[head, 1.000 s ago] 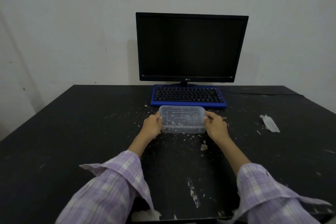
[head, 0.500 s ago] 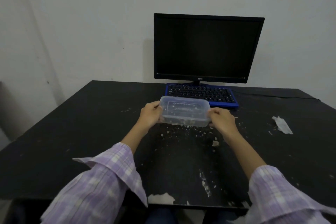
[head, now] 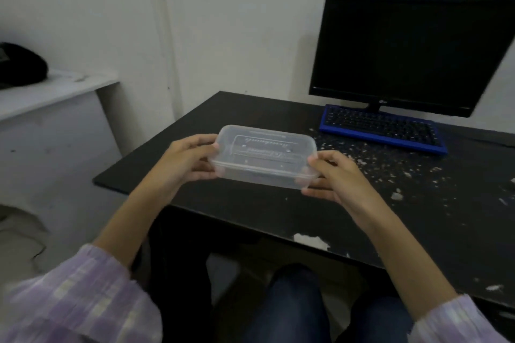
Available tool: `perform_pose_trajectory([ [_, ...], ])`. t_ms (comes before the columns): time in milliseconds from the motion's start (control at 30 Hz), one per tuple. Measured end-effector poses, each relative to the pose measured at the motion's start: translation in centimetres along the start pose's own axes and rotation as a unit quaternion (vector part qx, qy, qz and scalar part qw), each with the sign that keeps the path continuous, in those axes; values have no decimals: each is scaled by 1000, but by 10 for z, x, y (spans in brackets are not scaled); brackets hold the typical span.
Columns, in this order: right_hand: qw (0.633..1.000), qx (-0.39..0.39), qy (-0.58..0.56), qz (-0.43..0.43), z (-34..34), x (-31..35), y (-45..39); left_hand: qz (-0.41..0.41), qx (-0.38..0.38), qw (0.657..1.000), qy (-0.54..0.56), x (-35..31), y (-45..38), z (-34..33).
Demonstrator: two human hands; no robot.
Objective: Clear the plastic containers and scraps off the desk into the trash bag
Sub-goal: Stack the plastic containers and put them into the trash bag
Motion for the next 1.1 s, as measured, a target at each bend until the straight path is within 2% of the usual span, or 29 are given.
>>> perform_pose_trajectory([
  [133,994,87,-52,-33,-65,-11,27,46,-16,998,29,32,36,61],
  [333,979,162,-90,-78,-147,-56,66,139,7,990,-30,92,88,131],
  [400,973,182,-91,-105,-166,-79,78,183,-19,982,-34,116,95,146],
  [467,969,186,-89,-137,-175,-102,87,220,-58,974,-21,140,96,154],
  [567,966,177,-80,-172,-176,-135,88,254,-73,964,-24,175,89,150],
  [667,968,153,-68,-186,-166,-160,83,270,-142,952,-30,205,72,139],
  [734,974,125,-52,-183,-155,-174,76,246,-207,943,-82,226,53,135],
  [834,982,89,-15,-168,-138,-194,65,213,-267,911,-230,250,33,126],
  [967,984,83,39,-153,-129,-214,54,247,-247,887,-301,283,32,111],
  [1100,978,104,111,-142,-139,-227,47,259,-244,884,-303,301,36,117],
])
Point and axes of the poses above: each hand's wrist, its own y-axis away from the middle knuckle, its own z-axis out of the back of the hand, x = y × z, the point moved 9 cm from there along -y, towards the middle knuckle, and after that the axes turned 13 degrees about z, right-handed, at the moved point
